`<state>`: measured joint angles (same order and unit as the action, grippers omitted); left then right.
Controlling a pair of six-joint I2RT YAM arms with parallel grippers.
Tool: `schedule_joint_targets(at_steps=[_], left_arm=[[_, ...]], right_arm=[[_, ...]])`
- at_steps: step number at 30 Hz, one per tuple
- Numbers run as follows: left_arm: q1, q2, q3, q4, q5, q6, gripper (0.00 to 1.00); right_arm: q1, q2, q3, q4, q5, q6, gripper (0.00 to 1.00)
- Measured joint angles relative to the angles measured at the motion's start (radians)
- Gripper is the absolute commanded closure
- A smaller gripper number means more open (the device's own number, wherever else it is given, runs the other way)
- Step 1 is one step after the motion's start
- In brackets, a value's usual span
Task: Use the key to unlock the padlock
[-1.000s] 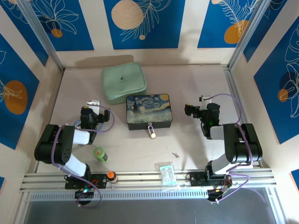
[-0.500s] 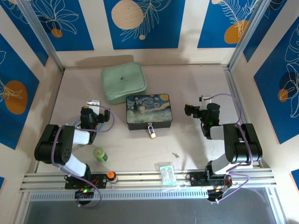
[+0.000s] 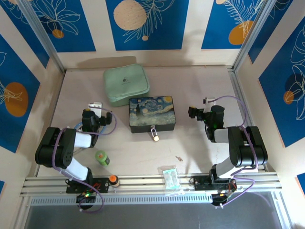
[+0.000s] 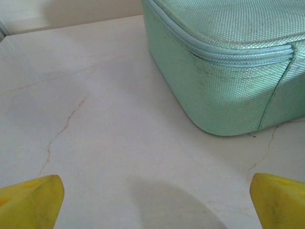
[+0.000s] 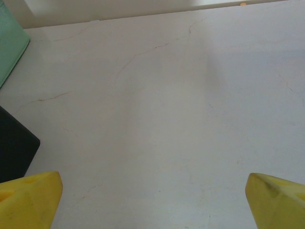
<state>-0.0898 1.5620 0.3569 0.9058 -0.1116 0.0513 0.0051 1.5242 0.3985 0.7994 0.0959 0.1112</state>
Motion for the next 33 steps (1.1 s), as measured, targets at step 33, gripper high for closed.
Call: schedule_joint_targets(at_steps=[33], left_arm=[[0.001, -0.579, 0.060, -0.377, -0.018, -0.415, 0.01]], right_arm=[[0.001, -0.486, 0.214, -0.604, -0.044, 0.199, 0.01]])
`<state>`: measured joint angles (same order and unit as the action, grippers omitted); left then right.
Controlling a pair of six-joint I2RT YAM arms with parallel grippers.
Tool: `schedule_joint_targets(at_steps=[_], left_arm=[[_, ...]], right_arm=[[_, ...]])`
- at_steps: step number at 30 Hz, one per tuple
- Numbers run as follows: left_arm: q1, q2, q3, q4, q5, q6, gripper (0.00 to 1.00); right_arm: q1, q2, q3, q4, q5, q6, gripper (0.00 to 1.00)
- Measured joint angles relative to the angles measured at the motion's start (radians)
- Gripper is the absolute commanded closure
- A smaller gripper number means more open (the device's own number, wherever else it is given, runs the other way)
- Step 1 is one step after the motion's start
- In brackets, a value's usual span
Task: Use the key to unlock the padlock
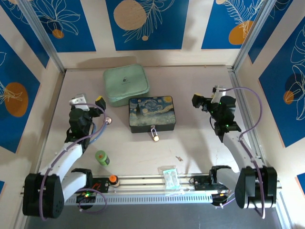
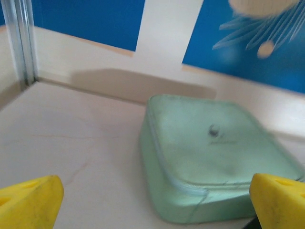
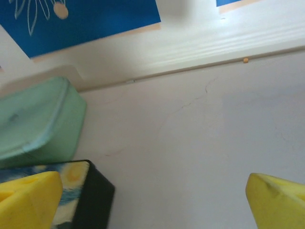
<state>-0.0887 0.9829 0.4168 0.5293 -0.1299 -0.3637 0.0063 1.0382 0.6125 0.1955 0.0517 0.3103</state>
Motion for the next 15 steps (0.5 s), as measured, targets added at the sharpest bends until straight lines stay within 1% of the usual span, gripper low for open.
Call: schedule_joint_targets(at_steps=[3, 6, 8, 10, 12, 14, 15], left_arm=[[0.001, -0.042, -0.017, -0.018, 0.050, -0.159, 0.01], [0.000, -0.047, -0.011, -0.103, 0.126, -0.282, 0.01], [-0.013, -0.045, 0.009, -0.197, 0.174, -0.325, 0.01], [-0.043, -0.041, 0.051, -0.309, 0.198, -0.348, 0.01], [-0.111, -0.035, 0.110, -0.426, 0.199, -0.362, 0.01], [-0.219, -0.030, 0.167, -0.519, 0.177, -0.364, 0.01], [-0.278, -0.030, 0.190, -0.559, 0.158, -0.365, 0.00]], right_arm=[[-0.020, -0.072, 0.006, -0.107, -0.063, 0.071, 0.01], [-0.026, -0.117, 0.005, -0.198, -0.137, 0.124, 0.01], [-0.016, -0.143, 0.004, -0.257, -0.177, 0.153, 0.01], [0.012, -0.160, 0.004, -0.319, -0.195, 0.171, 0.01], [0.061, -0.164, 0.004, -0.391, -0.195, 0.188, 0.00], [0.124, -0.163, 0.004, -0.470, -0.180, 0.200, 0.00], [0.160, -0.163, 0.004, -0.506, -0.169, 0.209, 0.02]])
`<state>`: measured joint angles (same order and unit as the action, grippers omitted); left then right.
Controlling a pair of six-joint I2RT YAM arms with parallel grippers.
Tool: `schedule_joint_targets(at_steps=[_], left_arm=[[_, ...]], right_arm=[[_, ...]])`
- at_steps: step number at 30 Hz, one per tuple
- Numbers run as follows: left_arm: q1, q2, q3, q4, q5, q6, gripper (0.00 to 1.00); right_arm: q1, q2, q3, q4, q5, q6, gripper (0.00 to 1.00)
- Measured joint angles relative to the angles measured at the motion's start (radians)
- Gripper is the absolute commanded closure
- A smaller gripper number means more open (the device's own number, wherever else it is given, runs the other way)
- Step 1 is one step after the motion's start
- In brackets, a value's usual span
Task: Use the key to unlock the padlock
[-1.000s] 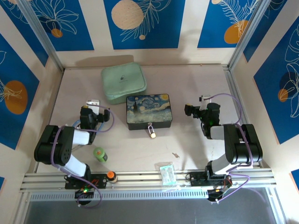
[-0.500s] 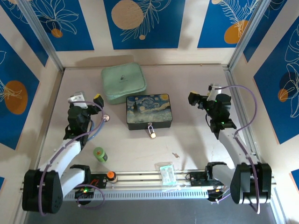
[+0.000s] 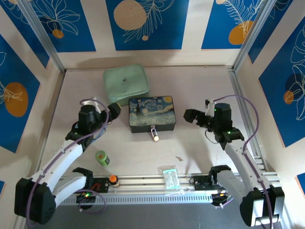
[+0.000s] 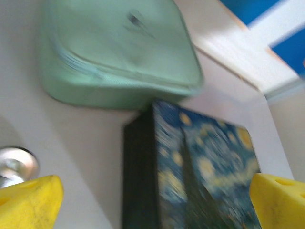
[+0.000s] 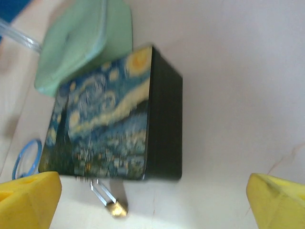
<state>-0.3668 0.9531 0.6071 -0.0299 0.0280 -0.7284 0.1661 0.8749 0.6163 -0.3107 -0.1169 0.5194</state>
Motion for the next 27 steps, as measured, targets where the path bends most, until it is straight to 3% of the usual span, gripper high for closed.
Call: schedule_joint_targets(at_steps=[3, 12, 21, 27], left_arm=[[-0.164, 0.010, 0.045, -0.079, -0.049, -0.008, 0.01], [-0.513, 0.136, 0.080, -0.143, -0.203, -0.109, 0.01], [-0.695, 0.291, 0.146, -0.114, -0.268, -0.167, 0.02], [-0.734, 0.351, 0.160, -0.094, -0.273, -0.184, 0.02]], right_arm=[[0.101, 0.000, -0.002, -0.079, 0.032, 0.027, 0.08], [0.375, 0.047, -0.037, -0.248, 0.143, 0.135, 0.40], [0.550, 0.063, -0.091, -0.383, 0.183, 0.270, 0.53], [0.607, 0.105, -0.126, -0.409, 0.186, 0.324, 0.56]])
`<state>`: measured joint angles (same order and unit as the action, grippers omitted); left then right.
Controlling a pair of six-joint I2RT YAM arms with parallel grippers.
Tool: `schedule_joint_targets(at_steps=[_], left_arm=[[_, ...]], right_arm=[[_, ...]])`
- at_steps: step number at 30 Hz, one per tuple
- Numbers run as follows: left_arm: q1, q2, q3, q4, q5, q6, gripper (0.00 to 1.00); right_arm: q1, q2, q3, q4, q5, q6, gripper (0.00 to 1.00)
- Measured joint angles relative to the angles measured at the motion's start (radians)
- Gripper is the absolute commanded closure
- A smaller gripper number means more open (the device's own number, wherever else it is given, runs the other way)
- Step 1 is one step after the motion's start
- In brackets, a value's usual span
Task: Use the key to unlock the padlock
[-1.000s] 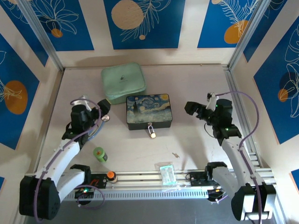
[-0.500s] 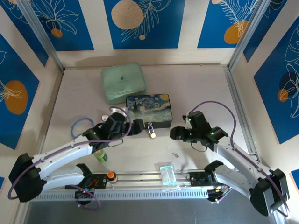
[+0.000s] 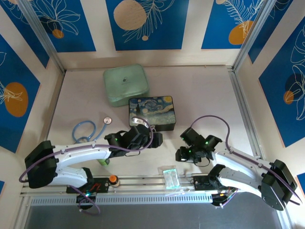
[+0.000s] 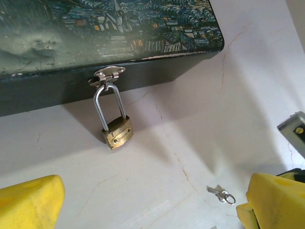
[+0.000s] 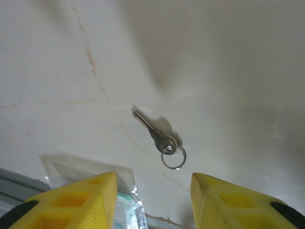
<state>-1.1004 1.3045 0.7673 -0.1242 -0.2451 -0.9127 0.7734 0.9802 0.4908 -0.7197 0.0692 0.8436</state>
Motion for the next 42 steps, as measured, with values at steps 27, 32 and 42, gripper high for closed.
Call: schedule_joint_targets(at_steps=[27, 32, 42], left_arm=[[-0.002, 0.019, 0.000, 0.034, 0.000, 0.000, 0.01], [-0.002, 0.019, -0.002, 0.035, 0.000, 0.000, 0.00], [-0.002, 0.019, -0.010, 0.042, 0.000, -0.001, 0.00]], right_arm=[[0.056, 0.029, -0.022, 0.063, 0.003, 0.066, 0.60], [0.028, 0.024, -0.014, 0.028, 0.032, 0.049, 0.66], [-0.041, 0.064, -0.004, 0.047, 0.034, -0.007, 0.68]])
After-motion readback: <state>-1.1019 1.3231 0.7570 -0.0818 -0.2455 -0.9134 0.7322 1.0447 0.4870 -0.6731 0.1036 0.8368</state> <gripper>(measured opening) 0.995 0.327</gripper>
